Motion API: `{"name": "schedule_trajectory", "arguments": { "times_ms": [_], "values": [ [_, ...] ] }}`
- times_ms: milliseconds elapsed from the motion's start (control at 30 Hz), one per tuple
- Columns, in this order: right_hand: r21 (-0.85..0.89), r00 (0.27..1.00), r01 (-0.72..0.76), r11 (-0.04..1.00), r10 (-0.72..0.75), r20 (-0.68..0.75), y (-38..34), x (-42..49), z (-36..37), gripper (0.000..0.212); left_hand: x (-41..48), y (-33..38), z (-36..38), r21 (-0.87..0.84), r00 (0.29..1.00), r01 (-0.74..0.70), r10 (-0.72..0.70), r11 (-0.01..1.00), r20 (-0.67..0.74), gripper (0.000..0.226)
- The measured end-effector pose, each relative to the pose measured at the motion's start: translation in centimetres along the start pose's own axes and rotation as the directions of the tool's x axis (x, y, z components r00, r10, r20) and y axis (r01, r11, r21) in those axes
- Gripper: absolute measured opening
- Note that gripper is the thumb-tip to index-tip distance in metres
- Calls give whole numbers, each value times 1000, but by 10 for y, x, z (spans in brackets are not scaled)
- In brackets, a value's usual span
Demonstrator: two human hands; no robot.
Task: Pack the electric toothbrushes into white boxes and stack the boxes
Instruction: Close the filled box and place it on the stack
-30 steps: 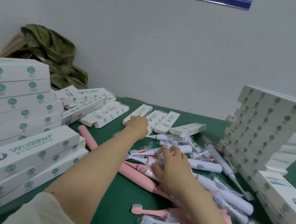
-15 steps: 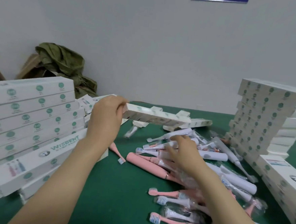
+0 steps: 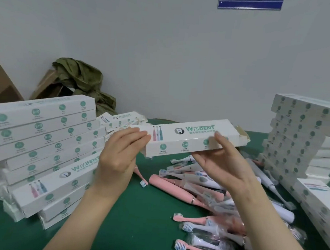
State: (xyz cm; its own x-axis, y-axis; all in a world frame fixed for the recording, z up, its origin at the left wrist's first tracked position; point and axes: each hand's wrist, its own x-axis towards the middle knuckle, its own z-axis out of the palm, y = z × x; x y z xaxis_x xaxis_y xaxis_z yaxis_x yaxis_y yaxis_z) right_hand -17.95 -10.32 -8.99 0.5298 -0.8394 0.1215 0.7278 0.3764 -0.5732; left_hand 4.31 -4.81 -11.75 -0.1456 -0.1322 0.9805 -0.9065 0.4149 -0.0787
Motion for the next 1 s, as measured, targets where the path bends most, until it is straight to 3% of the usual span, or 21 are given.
{"name": "schedule_trajectory", "arguments": {
  "times_ms": [67, 133, 200, 233, 300, 333, 400, 500, 600, 667, 733, 800, 867, 1000],
  "values": [
    [29, 989, -31, 999, 35, -145, 3, 4, 2, 44, 0, 6, 4, -133, 952, 306, -305, 943, 26, 31],
    [68, 975, -23, 997, 38, -220, 6, 7, 4, 31, 1, 15, 7, -307, 754, 651, -638, 695, 155, 37],
    [101, 965, -13, 995, 38, -258, 11, 8, 4, 27, 0, 16, 11, -427, 573, 801, -743, 419, 346, 31],
    [120, 961, -9, 993, 42, -274, 14, 9, 4, 27, 0, 16, 11, -521, 521, 812, -732, 265, 440, 34],
    [180, 958, -5, 984, 56, -280, 20, 10, 5, 25, 1, 15, 8, -704, 520, 709, -653, -28, 550, 51],
    [208, 960, -9, 978, 67, -273, 23, 11, 6, 25, 3, 14, 7, -748, 538, 652, -620, -123, 571, 55],
    [240, 967, -42, 970, 100, -233, 33, 11, 11, 28, 7, 17, 3, -750, 552, 637, -573, -180, 606, 58],
    [240, 972, -123, 963, 166, -168, 46, 10, 13, 32, 12, 20, -2, -761, 558, 633, -598, -143, 576, 47],
    [242, 938, -215, 946, 269, -219, 47, 7, 12, 29, 28, 16, -13, -846, 628, 532, -658, -27, 416, 41],
    [126, 906, -174, 977, 209, -369, 40, 8, 8, 19, 42, 12, -22, -844, 707, 508, -643, 172, 294, 41],
    [-127, 885, -64, 990, -3, -466, 32, 10, 8, 9, 50, 14, -24, -701, 762, 568, -598, 431, 249, 41],
    [-379, 893, 46, 924, -208, -399, 24, 10, 15, 17, 53, 23, -19, -541, 794, 598, -528, 592, 301, 48],
    [-549, 903, 141, 824, -334, -271, 19, 7, 29, 13, 50, 34, -11, -448, 809, 587, -467, 674, 358, 60],
    [-779, 915, 306, 547, -395, 82, 23, -4, 57, 31, 41, 51, 6, -351, 824, 551, -427, 757, 373, 61]
  ]
}}
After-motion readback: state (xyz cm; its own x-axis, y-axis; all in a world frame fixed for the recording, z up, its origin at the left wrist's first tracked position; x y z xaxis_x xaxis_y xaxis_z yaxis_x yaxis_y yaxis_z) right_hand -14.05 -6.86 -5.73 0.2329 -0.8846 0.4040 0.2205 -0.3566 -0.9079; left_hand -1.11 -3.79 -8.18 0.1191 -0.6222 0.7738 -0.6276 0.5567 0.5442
